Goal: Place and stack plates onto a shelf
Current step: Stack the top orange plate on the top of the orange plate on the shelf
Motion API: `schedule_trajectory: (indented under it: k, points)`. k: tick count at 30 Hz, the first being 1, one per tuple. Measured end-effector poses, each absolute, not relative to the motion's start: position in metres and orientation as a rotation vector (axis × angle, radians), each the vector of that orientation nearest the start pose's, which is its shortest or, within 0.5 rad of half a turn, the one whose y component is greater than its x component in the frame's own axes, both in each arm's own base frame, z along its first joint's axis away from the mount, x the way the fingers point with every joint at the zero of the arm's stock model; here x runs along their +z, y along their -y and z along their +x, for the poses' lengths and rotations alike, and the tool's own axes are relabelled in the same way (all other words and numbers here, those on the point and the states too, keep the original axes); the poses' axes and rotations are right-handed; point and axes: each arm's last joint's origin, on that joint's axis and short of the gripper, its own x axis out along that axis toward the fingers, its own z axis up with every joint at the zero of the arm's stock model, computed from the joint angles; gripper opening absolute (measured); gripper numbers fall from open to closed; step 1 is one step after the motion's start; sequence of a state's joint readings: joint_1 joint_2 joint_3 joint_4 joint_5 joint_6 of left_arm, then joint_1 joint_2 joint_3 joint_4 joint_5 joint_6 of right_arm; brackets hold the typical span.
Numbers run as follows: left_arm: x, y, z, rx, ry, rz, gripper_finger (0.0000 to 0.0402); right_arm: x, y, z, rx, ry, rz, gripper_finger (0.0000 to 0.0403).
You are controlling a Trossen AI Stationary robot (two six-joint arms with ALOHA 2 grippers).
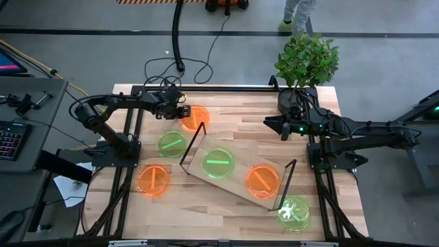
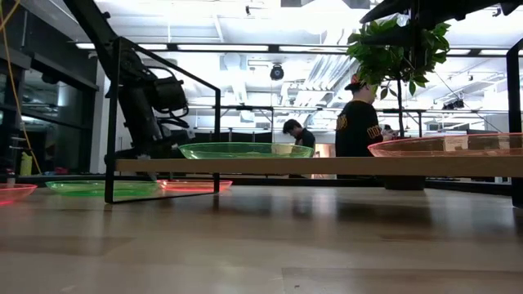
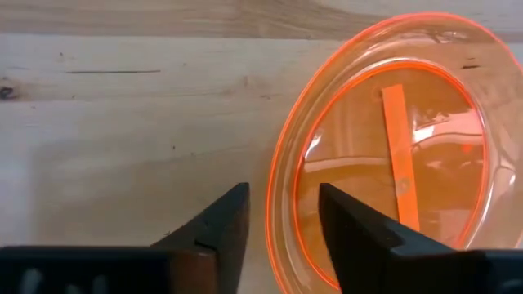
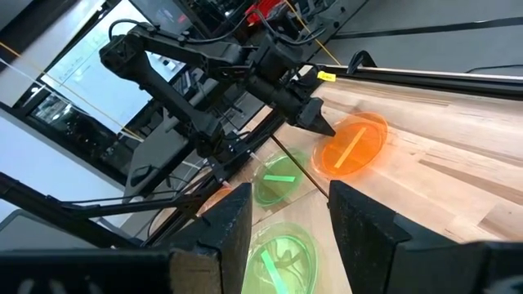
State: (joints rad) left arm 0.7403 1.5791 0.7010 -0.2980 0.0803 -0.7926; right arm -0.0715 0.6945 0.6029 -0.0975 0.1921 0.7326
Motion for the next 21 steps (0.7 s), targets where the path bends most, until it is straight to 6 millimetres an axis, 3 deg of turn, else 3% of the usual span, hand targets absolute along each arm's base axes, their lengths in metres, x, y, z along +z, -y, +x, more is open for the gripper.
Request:
schedule_trajectory:
  k: [7,12,16,21]
  points:
    - [0.127,-0.176,0.196,0.985,-0.833,-1.137,0.0021,0.291,0.017,0.160,-0.324,-0.087,0.714,0.0145]
    - [0.135,-0.174,0.195,0.896,-0.830,-1.127,0.0007,0.291,0.017,0.160,-0.324,-0.086,0.714,0.0145]
    - [0.160,-0.178,0.185,0.902,-0.718,-1.094,0.0001,0.291,0.017,0.160,-0.324,-0.086,0.715,0.0145]
    - [0.207,-0.181,0.167,0.915,-0.504,-1.036,0.0001,0.291,0.017,0.160,-0.325,-0.086,0.717,0.0145]
